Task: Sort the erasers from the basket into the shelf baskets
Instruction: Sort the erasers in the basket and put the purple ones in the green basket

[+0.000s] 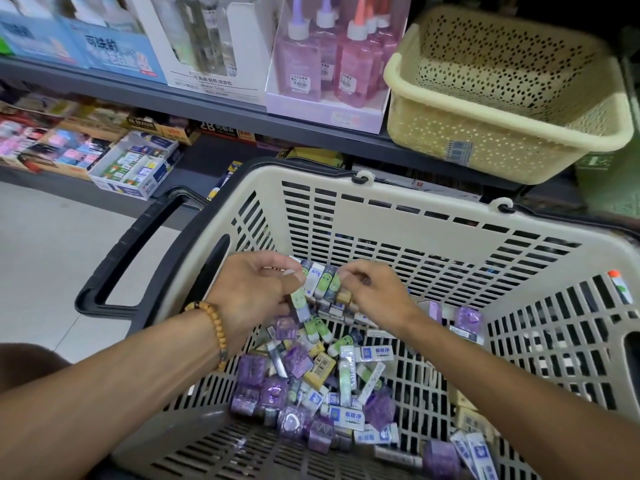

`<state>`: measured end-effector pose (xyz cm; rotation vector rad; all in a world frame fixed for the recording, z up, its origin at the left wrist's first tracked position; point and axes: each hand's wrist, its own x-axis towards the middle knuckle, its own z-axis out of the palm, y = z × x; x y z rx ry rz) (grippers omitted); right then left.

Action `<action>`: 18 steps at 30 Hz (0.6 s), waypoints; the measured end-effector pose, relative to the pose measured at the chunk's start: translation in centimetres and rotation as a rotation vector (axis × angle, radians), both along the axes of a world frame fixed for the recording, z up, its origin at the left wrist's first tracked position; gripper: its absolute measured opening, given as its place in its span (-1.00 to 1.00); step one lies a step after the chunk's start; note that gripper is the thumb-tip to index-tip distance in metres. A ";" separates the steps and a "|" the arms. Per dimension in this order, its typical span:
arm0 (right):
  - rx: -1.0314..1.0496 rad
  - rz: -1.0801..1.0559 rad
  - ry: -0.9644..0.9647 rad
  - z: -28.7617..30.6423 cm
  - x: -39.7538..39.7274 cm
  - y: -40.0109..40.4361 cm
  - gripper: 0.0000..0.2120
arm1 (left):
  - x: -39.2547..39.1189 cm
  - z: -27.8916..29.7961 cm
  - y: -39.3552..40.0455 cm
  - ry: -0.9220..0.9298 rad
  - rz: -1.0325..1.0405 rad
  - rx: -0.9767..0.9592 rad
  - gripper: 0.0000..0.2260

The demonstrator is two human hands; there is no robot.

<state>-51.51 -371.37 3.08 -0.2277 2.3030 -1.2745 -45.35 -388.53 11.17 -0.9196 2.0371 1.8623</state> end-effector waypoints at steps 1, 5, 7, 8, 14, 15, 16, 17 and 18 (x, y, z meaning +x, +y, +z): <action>-0.089 -0.010 -0.124 0.8 0.2 0.2 -0.79 | 0.0 -0.1 0.0 0.014 0.010 0.000 -0.91; -0.267 0.113 -0.423 3.3 2.3 0.4 -0.83 | 0.0 -0.4 0.4 0.090 0.002 0.059 -0.89; -0.314 0.036 -0.472 4.0 2.9 0.7 -0.90 | 0.3 -0.6 0.7 0.099 -0.065 0.081 -0.88; -0.297 0.002 -0.476 4.4 3.0 1.2 -0.89 | 0.5 -0.8 0.8 0.081 -0.108 0.096 -0.85; -0.020 0.008 -0.264 6.4 3.1 6.6 -0.85 | 0.8 -3.5 2.1 0.089 -0.866 -0.351 -0.65; 0.001 0.010 -0.236 6.5 3.1 7.2 -0.85 | 0.5 -4.4 2.5 0.115 -1.090 -0.503 -0.55; 0.009 0.007 -0.224 6.5 3.0 7.6 -0.85 | 0.3 -5.5 2.9 0.143 -1.300 -0.646 -0.46; 0.012 0.005 -0.216 6.5 2.9 7.8 -0.85 | 0.1 -6.7 3.4 0.171 -1.481 -0.765 -0.37; 0.021 0.010 -0.202 6.4 2.9 7.9 -0.84 | 0.1 -7.9 3.9 0.178 -1.627 -0.862 -0.30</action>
